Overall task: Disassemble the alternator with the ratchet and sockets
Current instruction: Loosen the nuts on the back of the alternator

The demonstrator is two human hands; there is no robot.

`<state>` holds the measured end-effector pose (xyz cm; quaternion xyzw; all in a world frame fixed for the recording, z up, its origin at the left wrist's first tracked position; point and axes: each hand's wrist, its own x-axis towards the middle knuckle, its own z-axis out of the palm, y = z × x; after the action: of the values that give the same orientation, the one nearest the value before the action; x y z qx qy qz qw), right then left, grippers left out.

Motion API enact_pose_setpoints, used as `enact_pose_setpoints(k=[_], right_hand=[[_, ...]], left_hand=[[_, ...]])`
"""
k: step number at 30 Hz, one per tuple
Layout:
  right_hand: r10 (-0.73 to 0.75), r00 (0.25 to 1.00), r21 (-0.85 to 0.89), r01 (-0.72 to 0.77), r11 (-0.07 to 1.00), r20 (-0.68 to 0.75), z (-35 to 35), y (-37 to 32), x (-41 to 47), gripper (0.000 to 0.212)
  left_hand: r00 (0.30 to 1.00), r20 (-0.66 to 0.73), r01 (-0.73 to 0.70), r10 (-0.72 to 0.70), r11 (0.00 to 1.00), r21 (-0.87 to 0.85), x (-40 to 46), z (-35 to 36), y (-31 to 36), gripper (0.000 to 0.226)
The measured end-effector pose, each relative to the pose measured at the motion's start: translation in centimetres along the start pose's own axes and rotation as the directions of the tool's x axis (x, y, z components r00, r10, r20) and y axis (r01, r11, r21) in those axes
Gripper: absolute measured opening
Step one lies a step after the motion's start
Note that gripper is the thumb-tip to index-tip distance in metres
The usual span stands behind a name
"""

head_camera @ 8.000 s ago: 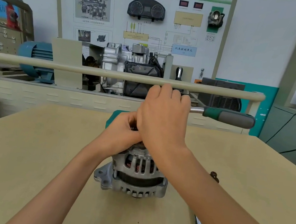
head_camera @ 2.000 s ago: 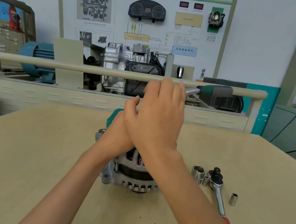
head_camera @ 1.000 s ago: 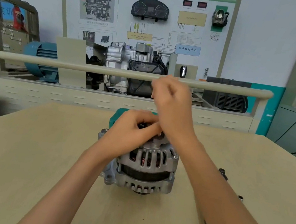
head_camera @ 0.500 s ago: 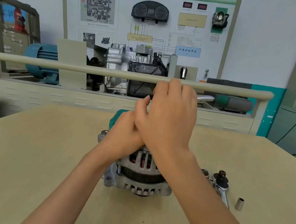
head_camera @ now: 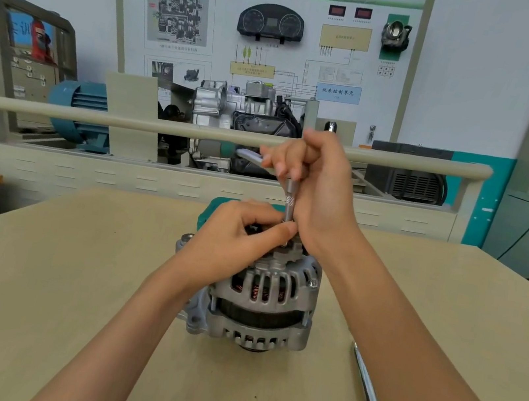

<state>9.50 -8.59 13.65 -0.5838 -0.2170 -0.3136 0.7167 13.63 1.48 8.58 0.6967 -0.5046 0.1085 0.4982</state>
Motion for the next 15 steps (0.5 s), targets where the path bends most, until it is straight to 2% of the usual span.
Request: enact_pose_setpoints(k=[2, 3, 4, 5, 6, 7, 8, 9, 11, 13, 15], right_hand=[[-0.049, 0.996, -0.144, 0.039, 0.989, -0.071, 0.3, 0.3, -0.4, 0.056], [-0.110, 0.989, -0.277, 0.079, 0.958, -0.097, 0.5, 0.4, -0.8, 0.050], [-0.206, 0.975, -0.472, 0.141, 0.870, -0.087, 0.6, 0.6, -1.2, 0.042], [-0.311, 0.950, -0.705, 0.195, 0.681, -0.038, 0.8, 0.8, -1.7, 0.033], [-0.381, 0.924, -0.899, 0.194, 0.393, 0.033, 1.0, 1.1, -2.2, 0.027], [-0.417, 0.905, -0.987, 0.132, 0.089, 0.084, 1.2, 1.4, -2.7, 0.024], [-0.429, 0.900, -0.993, 0.035, -0.109, 0.079, 1.4, 1.5, -3.0, 0.025], [-0.432, 0.901, -0.981, -0.040, -0.188, 0.046, 1.7, 1.3, -3.2, 0.027], [-0.382, 0.923, -0.979, -0.041, -0.198, 0.038, 1.7, 0.5, -3.1, 0.031], [-0.347, 0.934, -0.992, 0.050, -0.112, 0.086, 0.7, -0.4, -2.5, 0.033], [-0.370, 0.927, -0.998, 0.051, -0.028, 0.058, -0.4, -1.1, -1.7, 0.029]], left_hand=[[1.000, -0.001, 0.003, -0.003, 1.000, 0.013, 0.0, 0.0, -0.1, 0.032], [1.000, -0.001, 0.003, -0.003, 1.000, 0.014, 0.0, 0.0, -0.1, 0.029], [1.000, -0.015, 0.005, -0.005, 1.000, 0.005, 0.0, 0.0, -0.1, 0.025], [0.999, -0.041, 0.017, -0.017, 1.000, -0.011, 0.0, 0.1, -0.1, 0.021], [0.997, -0.072, 0.033, -0.034, 0.999, -0.026, 0.0, 0.1, -0.3, 0.019], [0.994, -0.093, 0.048, -0.051, 0.998, -0.031, 0.0, 0.1, -0.3, 0.017], [0.992, -0.106, 0.064, -0.068, 0.997, -0.035, 0.0, 0.2, -0.4, 0.013], [0.991, -0.108, 0.075, -0.078, 0.997, -0.031, 0.0, 0.2, -0.7, 0.010], [0.993, -0.094, 0.074, -0.077, 0.997, -0.031, 0.0, 0.1, -0.9, 0.020], [0.997, -0.074, 0.036, -0.039, 0.999, -0.031, -0.1, 0.1, -0.5, 0.031], [0.997, -0.076, 0.004, -0.004, 1.000, -0.009, -0.1, 0.2, -0.4, 0.016]])
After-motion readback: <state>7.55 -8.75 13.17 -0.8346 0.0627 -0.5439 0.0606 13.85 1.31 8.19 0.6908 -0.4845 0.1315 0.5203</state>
